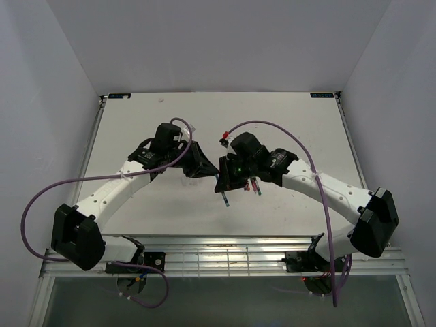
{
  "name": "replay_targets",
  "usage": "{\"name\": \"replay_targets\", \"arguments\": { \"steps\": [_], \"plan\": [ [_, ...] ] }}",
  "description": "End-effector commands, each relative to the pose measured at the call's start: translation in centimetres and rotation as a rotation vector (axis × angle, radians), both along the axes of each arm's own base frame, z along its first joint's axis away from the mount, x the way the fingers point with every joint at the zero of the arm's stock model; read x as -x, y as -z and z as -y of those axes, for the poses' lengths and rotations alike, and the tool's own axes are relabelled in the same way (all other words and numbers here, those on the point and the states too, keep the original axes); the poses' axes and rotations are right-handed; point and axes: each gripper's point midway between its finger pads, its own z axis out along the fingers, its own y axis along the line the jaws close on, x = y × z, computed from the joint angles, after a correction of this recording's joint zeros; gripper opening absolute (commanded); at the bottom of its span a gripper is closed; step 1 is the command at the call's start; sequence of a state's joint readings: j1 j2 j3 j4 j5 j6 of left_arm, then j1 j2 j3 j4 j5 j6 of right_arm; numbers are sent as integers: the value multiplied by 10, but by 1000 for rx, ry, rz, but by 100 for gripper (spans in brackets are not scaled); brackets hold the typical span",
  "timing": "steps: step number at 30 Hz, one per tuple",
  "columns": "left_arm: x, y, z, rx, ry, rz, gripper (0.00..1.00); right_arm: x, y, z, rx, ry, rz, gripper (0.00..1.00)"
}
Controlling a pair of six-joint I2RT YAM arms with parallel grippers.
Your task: Open the pen caps
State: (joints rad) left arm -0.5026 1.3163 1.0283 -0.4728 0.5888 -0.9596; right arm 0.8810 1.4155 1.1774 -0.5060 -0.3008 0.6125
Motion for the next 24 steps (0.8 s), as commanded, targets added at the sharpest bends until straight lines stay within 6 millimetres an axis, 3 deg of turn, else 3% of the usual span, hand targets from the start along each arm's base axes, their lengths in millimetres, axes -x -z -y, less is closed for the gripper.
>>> {"name": "replay_targets", "arguments": {
  "steps": [1, 4, 7, 11, 13, 14, 15, 17, 19, 20, 21, 22, 24],
  "plan": [
    [-18, -2, -13, -87, -116, -41, 0, -21, 10, 40, 300, 90, 182, 8],
    [-24, -1, -15, -112, -152, -69, 0, -38, 5, 60, 446, 168, 317, 8],
    [-32, -3, -14, -94, -188, -88, 0, -36, 11, 77, 564, 198, 376, 8],
    [-46, -8, -11, -78, -184, -65, 0, -29, 15, 85, 615, 184, 411, 8],
    [-52, -13, -7, -52, -169, -22, 0, -15, 12, 64, 492, 90, 377, 8],
    [-58, -23, -2, -9, -142, 53, 0, -7, 20, 58, 448, -8, 375, 8],
    [-59, -30, -1, 9, -130, 93, 0, -2, 9, 38, 318, -47, 379, 8],
    [-63, -48, 5, 72, -86, 208, 0, 33, 11, 18, 128, -204, 227, 8],
    [-55, -53, 7, 101, -18, 280, 0, 61, -22, -7, -144, -340, 157, 8],
    [-54, -60, 9, 123, 0, 333, 0, 72, -18, -7, -203, -372, 114, 8],
    [-50, -54, 6, 109, 12, 359, 0, 83, -35, -9, -307, -389, 62, 8],
    [-47, -65, 2, 120, 7, 418, 0, 89, -63, -15, -471, -464, 80, 8],
    [-43, -69, -4, 131, -1, 470, 0, 98, -70, -10, -561, -486, 9, 8]
  ]
}}
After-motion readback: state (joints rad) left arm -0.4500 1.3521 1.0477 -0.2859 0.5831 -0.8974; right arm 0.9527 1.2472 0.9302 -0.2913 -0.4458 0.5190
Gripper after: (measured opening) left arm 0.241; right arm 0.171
